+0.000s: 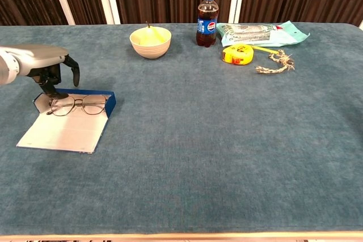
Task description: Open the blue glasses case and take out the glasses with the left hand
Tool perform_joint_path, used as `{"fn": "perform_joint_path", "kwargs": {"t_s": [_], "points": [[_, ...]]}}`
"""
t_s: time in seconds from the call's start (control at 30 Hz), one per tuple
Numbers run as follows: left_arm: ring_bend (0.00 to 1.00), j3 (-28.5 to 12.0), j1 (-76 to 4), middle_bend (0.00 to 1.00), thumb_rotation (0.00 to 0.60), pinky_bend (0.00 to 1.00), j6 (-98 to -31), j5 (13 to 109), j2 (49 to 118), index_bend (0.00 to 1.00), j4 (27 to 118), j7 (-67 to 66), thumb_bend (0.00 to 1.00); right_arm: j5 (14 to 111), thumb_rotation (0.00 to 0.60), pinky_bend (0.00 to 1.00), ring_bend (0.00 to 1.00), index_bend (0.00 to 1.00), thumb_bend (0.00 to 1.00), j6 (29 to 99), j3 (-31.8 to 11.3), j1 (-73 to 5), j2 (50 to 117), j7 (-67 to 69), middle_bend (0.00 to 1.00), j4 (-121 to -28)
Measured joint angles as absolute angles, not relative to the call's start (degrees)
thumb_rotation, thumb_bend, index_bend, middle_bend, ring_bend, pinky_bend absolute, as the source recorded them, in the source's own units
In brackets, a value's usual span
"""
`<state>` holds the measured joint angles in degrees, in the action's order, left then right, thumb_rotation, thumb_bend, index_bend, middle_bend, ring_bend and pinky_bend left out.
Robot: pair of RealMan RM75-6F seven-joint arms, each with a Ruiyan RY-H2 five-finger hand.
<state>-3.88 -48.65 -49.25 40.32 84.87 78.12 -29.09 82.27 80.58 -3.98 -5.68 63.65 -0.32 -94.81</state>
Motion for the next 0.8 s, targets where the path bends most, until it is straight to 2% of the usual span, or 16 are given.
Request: {"fn": "perform_joint_path", "kwargs": {"t_s": [0.8], "points": [[0.89,-5.2,-49.3,0.99,0.6,0.97,-48.3,38.6,83.9,0.45,80.9,-28.9,0.31,82.2,0.6,0.2,0.0,0.0,0.2,80.6,-4.0,-5.7,63.7,-0.5,0.0,-94.8]]}}
